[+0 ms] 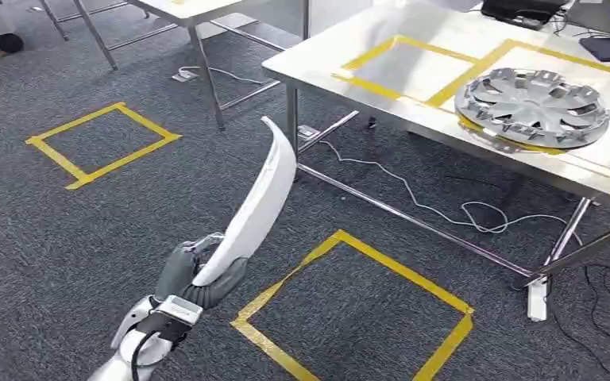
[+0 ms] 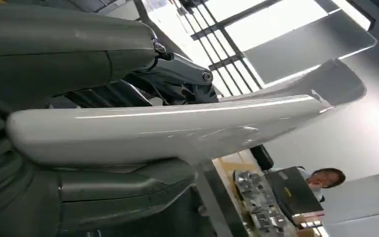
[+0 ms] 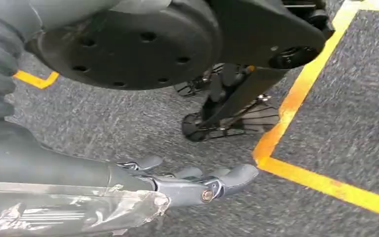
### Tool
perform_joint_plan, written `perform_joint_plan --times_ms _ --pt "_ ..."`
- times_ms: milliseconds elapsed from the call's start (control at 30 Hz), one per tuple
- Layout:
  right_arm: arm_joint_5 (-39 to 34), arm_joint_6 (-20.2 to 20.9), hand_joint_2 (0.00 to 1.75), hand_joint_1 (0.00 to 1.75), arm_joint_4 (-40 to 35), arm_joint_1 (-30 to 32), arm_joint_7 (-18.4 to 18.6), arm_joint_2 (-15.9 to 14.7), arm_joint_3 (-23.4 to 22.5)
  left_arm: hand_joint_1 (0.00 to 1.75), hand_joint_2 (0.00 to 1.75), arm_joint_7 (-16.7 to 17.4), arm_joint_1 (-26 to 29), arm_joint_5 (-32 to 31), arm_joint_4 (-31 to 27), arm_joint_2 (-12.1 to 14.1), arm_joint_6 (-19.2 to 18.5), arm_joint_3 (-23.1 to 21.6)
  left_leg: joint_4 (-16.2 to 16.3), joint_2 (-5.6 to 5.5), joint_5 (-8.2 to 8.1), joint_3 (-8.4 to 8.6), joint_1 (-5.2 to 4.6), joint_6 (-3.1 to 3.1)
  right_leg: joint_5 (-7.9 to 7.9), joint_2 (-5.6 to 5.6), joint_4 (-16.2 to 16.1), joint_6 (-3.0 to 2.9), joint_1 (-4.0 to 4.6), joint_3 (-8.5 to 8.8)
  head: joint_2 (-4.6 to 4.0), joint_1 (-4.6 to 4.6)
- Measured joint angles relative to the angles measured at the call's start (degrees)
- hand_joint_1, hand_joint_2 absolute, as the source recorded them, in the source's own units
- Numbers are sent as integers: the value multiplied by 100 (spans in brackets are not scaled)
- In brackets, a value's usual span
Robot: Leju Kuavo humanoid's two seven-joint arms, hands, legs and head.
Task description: Take the parts from the cabinet and place them on the table.
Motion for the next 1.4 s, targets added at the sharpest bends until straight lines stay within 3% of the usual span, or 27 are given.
perform_joint_plan --times_ms 67,100,233,300,333,400,433,467,500,567,600,667,733,767,833,867,900,967,1000,1033,1067,1133,1200,1267,1333,1367,1400 --pt "26 0 175 0 0 8 -18 0 -4 175 175 0 -1 -4 0 0 2 -2 0 38 -79 114 5 -42 463 -75 -1010 -20 -1 533 0 2" --pt "35 2 175 0 0 -1 -20 0 -9 175 175 0 0 -4 0 0 4 -2 3 52 -119 129 -27 -84 348 -133 -1175 -26 34 665 -2 11" --pt "81 42 175 0 0 8 -46 0 -13 175 175 -2 -4 -7 -2 0 7 -7 -74 69 -209 216 8 -228 229 -82 -1211 -207 98 705 0 -9" --pt "100 46 175 0 0 18 -74 2 -15 175 175 -9 -11 -24 -24 -2 9 -7 129 -33 -260 192 20 -282 156 -22 -1300 -298 40 917 -2 -39" --pt "107 46 175 0 0 10 -74 2 -17 175 175 -15 -14 -22 -24 0 13 -9 526 -75 -355 -48 11 -285 109 -23 -1310 -333 38 984 0 -68" --pt "127 46 175 0 0 -13 -79 2 -17 175 175 -13 28 -24 -22 18 13 -7 1534 -103 -587 -773 8 -294 -37 26 -1311 -365 40 1138 -2 -105" --pt "138 46 175 0 0 -9 -79 2 -17 175 175 -13 46 -22 -22 28 13 -4 1818 -115 -562 -1059 4 -293 -113 57 -1312 -367 42 1231 0 -116" --pt "151 46 175 0 0 -4 -81 4 -17 175 175 -13 52 -22 -22 33 15 0 1829 -126 -358 -1224 3 -284 -199 97 -1313 -360 41 1349 0 -122" --pt "175 46 175 0 0 8 -81 6 -20 175 175 -13 52 -22 -22 39 15 2 1595 -130 -6 -1250 4 -270 -301 138 -1315 -341 35 1483 0 -127" --pt "212 46 175 0 0 11 -87 26 -22 175 175 -13 53 -22 -22 46 15 2 629 -137 851 -1020 -1 -240 -510 205 -1324 -308 4 1785 0 -131" --pt "229 46 175 0 0 23 -92 28 -22 175 175 -13 55 -22 -17 52 17 2 439 -166 929 -939 -16 -237 -601 216 -1365 -278 -2 1798 -2 -129" --pt "258 52 175 0 0 -12 -101 31 -20 175 175 -11 40 -20 -24 57 15 -4 194 -165 553 -758 -54 -185 -700 251 -1466 -183 15 1881 2 -186" --pt "306 59 175 0 0 -3 -112 33 -20 175 175 -4 39 -2 -31 46 22 0 55 -176 448 -679 -52 -88 -547 216 -1558 -86 9 2091 0 -153" --pt "321 61 175 0 0 -10 -114 33 -22 175 175 -4 50 2 -33 46 22 4 -10 -213 420 -519 -28 -48 -467 193 -1365 -48 10 1970 7 -146" --pt "326 61 175 0 0 -26 -125 33 -17 175 175 -4 68 4 -31 52 22 9 -137 -225 298 -279 -35 -4 -92 62 -305 -117 34 1324 4 -98" --pt "326 61 175 0 0 -19 -122 33 -17 175 175 -4 71 2 -28 57 20 7 -198 -229 218 -142 -41 -1 -179 53 149 -149 52 936 0 -101" --pt "330 61 175 0 0 10 -120 33 -17 175 175 -4 78 2 -28 55 22 7 -258 -247 131 12 -42 12 -459 52 403 -156 68 599 0 -92" --pt "332 63 175 0 2 50 -120 33 -22 175 175 -4 79 4 -28 57 22 7 -354 -320 -75 387 -42 16 -1100 51 383 -111 59 132 0 -92" --pt "332 63 175 0 2 62 -120 35 -22 175 175 -4 80 4 -28 55 22 7 -386 -362 -195 586 -40 10 -1213 51 208 -84 41 -6 0 -85" --pt "332 66 175 0 2 73 -120 35 -22 175 175 -4 79 2 -28 55 20 7 -413 -399 -325 800 -37 -2 -1103 53 -79 -47 13 -91 0 -87" --pt "332 66 175 0 2 89 -120 37 -20 175 175 -4 80 4 -28 55 22 7 -432 -436 -486 1019 -34 -14 -629 57 -482 -9 -27 -135 0 -74" --pt "334 66 175 0 18 153 -120 61 -24 175 175 -4 75 11 -22 66 20 7 -382 -509 -822 1306 -37 -51 1155 87 -1326 66 -101 -214 -2 -28" --pt "341 59 175 0 11 67 -114 59 -33 175 175 2 62 17 -33 59 20 22 -542 -585 -1004 1545 56 -148 936 50 -1099 -87 38 -67 -2 -112" --pt "352 59 175 0 -11 -13 -122 48 -37 175 175 0 18 22 -39 39 22 13 -134 -582 -699 1419 116 -246 770 39 -1107 -222 104 89 0 -94" --pt "365 59 175 0 -22 -14 -129 46 -48 175 175 2 16 24 -39 37 28 7 1018 -296 -315 728 99 -264 568 -3 -1163 -322 95 349 0 -142" --pt "371 59 175 0 -22 -4 -125 46 -61 175 175 4 24 28 -39 39 42 9 1447 -248 -403 323 72 -264 441 -22 -1180 -332 95 487 0 -146" --pt "389 61 175 0 -22 8 -118 55 -68 175 175 11 42 35 -39 46 46 17 1676 -244 -685 -25 55 -263 309 -23 -1200 -341 96 646 4 -173"
